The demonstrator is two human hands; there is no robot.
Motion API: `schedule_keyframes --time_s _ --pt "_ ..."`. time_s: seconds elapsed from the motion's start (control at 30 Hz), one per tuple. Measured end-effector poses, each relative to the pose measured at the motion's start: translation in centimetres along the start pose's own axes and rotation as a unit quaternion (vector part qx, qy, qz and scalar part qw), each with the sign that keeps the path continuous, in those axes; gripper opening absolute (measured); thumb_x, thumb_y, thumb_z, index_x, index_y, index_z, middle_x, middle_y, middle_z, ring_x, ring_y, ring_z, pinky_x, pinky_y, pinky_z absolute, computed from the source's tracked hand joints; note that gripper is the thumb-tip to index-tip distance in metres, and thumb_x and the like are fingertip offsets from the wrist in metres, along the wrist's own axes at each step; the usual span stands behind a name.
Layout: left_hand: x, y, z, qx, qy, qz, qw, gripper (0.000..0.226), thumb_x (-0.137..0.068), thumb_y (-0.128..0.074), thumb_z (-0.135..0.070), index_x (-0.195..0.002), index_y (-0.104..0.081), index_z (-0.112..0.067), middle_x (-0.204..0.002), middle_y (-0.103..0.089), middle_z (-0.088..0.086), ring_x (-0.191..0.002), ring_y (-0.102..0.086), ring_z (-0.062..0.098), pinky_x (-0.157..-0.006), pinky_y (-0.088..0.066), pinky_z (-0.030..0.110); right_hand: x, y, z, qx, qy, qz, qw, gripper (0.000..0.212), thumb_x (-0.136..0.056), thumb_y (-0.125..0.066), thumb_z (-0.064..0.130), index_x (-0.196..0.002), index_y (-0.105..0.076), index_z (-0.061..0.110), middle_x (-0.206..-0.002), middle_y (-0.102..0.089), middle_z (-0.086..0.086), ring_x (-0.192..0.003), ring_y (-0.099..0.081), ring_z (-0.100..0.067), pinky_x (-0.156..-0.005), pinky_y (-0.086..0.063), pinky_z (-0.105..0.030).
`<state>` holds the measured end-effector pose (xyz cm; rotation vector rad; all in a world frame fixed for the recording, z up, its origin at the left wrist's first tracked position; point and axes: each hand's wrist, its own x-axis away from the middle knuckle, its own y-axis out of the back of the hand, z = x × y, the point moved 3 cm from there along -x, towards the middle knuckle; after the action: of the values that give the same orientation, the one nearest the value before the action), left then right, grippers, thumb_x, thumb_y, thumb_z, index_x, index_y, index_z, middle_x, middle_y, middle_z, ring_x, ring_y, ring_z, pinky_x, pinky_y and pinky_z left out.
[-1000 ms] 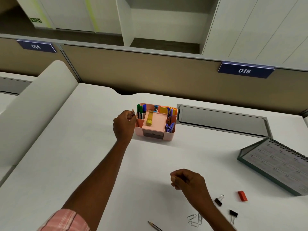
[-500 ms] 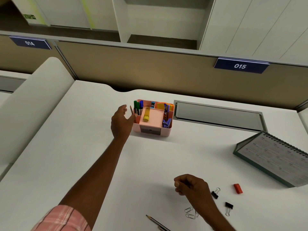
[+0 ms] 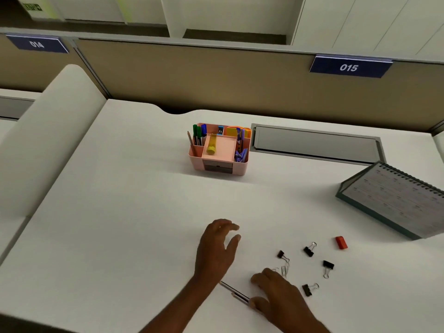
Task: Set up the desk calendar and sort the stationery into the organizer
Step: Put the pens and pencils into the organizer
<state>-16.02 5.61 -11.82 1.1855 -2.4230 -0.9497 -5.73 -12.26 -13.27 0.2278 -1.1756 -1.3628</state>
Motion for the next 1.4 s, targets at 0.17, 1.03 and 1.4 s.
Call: schedule_keyframes --time_s 0.17,1.03,1.4 --pt "4.8 -2.0 1.0 -0.014 0.018 0.091 0.996 0.015 -0.094 -0.064 -0.04 -0.107 -0.069 -0.037 -0.11 -0.062 -0.027 -0.109 -0.056 -0.006 -0.095 -0.05 0.021 1.5 -3.6 1.3 0.158 0.056 -0.049 0.985 0.068 -0.042 -0.09 0.057 -0.1 -0.068 0.028 -0.087 -0.058 0.008 -0.067 -0.062 -0.014 -0.039 -0.041 -0.027" --pt "1.9 0.1 2.4 0.14 0.144 0.157 0.967 0.019 -0.083 -0.082 -0.012 -0.093 -0.08 -0.027 -0.089 -0.077 -0.008 -0.083 -0.07 0.005 -0.081 -0.055 0.02 -1.0 0.2 -0.8 -0.098 -0.013 -0.176 0.979 0.011 -0.095 -0.062 0.031 -0.103 -0.066 0.036 -0.095 -0.061 0.018 -0.093 -0.056 -0.004 -0.076 -0.052 -0.029" --pt "-1.0 3.4 -1.5 0.434 0.259 0.021 0.863 0.015 -0.091 -0.076 -0.014 -0.102 -0.079 -0.004 -0.097 -0.075 0.024 -0.086 -0.074 0.029 -0.086 -0.062 0.043 -1.7 3.9 0.5 -0.233 0.001 -0.267 0.935 0.022 -0.092 -0.073 0.023 -0.11 -0.069 0.035 -0.097 -0.066 0.02 -0.091 -0.064 -0.005 -0.071 -0.052 -0.022"
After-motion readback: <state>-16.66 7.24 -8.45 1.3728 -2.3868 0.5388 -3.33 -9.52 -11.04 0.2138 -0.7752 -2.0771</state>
